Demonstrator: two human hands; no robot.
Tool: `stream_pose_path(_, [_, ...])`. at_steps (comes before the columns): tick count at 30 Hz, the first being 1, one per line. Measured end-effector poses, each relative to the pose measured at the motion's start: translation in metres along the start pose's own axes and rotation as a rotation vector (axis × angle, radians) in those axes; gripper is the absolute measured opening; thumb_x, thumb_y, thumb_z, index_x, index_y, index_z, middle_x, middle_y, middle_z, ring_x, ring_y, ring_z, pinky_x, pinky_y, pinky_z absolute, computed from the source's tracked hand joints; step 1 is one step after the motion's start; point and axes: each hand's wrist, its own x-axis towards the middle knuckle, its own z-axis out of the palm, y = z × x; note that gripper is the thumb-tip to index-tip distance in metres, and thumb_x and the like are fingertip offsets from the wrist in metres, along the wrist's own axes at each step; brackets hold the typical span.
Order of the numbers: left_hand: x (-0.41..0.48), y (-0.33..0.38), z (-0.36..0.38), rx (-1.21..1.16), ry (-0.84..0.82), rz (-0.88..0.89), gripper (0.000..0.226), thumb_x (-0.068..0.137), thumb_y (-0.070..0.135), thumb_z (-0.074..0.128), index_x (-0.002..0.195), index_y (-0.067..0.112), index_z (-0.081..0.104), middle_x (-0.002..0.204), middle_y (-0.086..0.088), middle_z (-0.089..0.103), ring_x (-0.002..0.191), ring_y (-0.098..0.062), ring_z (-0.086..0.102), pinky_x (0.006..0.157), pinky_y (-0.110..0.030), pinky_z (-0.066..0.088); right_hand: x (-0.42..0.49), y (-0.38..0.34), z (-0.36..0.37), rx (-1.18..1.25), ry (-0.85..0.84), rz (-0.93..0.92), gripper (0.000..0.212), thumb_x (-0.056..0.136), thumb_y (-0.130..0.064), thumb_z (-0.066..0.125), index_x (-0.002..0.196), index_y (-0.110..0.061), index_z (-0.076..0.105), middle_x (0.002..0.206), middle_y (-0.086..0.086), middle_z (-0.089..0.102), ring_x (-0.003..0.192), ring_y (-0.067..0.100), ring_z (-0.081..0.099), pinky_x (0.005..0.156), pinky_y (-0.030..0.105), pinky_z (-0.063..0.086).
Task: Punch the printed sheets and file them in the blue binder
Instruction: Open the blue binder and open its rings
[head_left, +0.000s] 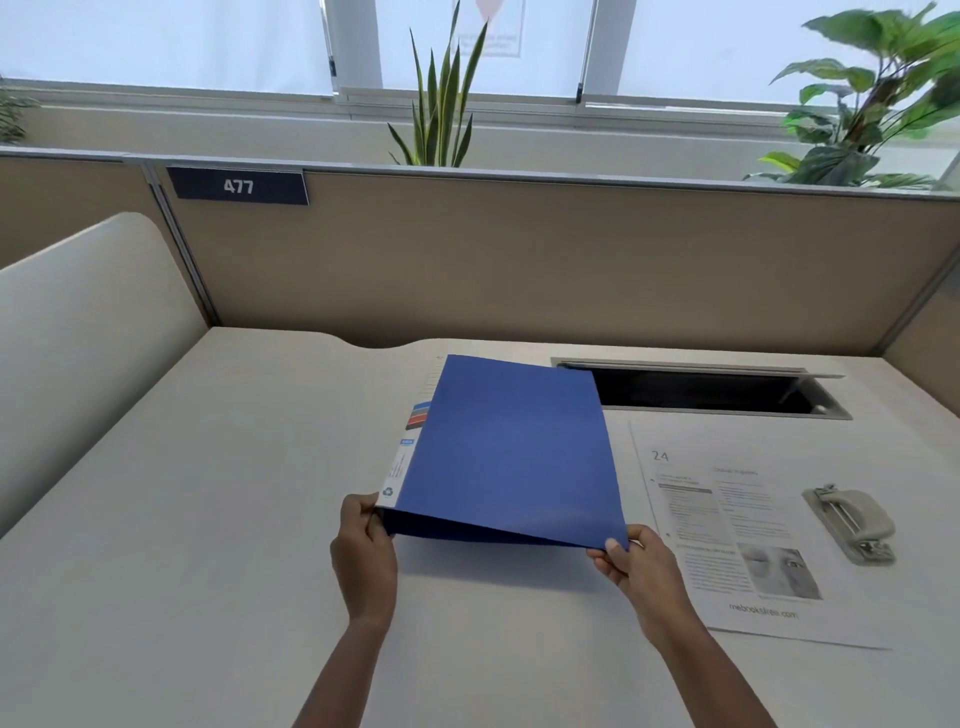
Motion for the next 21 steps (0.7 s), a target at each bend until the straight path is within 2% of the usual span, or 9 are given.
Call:
stream_pose_path(6, [-0.048,0.004,0.007,-0.006,-0.029,0.021,0.02,0.091,-0.009,0.038,0.098,0.001,0.054,0.086,-0.008,0.061,0.071,-0.031,0.056,0.067,-0.036,0.05,-0.02,0.018,-0.047,0.026,0.022,0.041,0.019,0.092,0.01,0.042,0.083,-0.004,0.052,0.084,0.012,0.06,0.071,0.022,0.059,0.049,0.011,0.053])
stream_pose_path(9, [-0.066,-0.001,0.007,0.047,-0.041,0.033,0.021,0.091,-0.01,0.037,0.094,0.006,0.05,0.08,-0.011,0.062,0.064,-0.033,0.054,0.056,-0.031,0.043,-0.024,0.03,-0.058,-0.006,0.038,0.099,0.018,0.092,0.009,0.042,0.083,-0.003,0.052,0.084,0.014,0.059,0.07,0.022,0.059,0.046,0.011,0.053])
stream_pose_path(12, [-0.082,-0.008,0.008,0.116,-0.083,0.025,0.02,0.092,-0.006,0.036,0.091,0.014,0.04,0.082,-0.018,0.064,0.063,-0.036,0.051,0.049,-0.027,0.035,-0.023,0.039,-0.066,-0.068,0.073,0.145,0.011,0.092,0.007,0.042,0.09,0.002,0.052,0.081,0.012,0.059,0.068,0.02,0.059,0.044,0.011,0.051])
stream_pose_path(14, [-0.09,-0.013,0.007,0.17,-0.115,0.008,0.019,0.091,-0.004,0.037,0.091,0.015,0.038,0.085,-0.022,0.066,0.063,-0.035,0.048,0.049,-0.029,0.032,-0.022,0.043,-0.069,-0.137,0.103,0.151,0.011,0.092,0.006,0.044,0.097,0.003,0.053,0.078,0.01,0.06,0.065,0.019,0.059,0.043,0.012,0.051])
stream_pose_path(18, [-0.103,-0.025,0.004,0.283,-0.169,0.006,0.023,0.088,-0.002,0.043,0.093,0.02,0.038,0.089,-0.016,0.069,0.064,-0.033,0.051,0.06,-0.03,0.036,-0.023,0.044,-0.074,-0.33,0.161,0.113,0.016,0.092,-0.001,0.047,0.103,0.003,0.058,0.08,0.01,0.06,0.06,0.019,0.058,0.057,0.022,0.051])
stream_pose_path(21, [-0.106,-0.028,0.002,0.335,-0.17,0.034,0.023,0.084,-0.003,0.048,0.102,0.012,0.049,0.098,-0.012,0.068,0.075,-0.034,0.059,0.065,-0.03,0.038,-0.034,0.036,-0.071,-0.444,0.179,0.064,0.012,0.091,-0.006,0.049,0.102,-0.011,0.05,0.076,0.006,0.057,0.064,0.024,0.058,0.07,0.034,0.052])
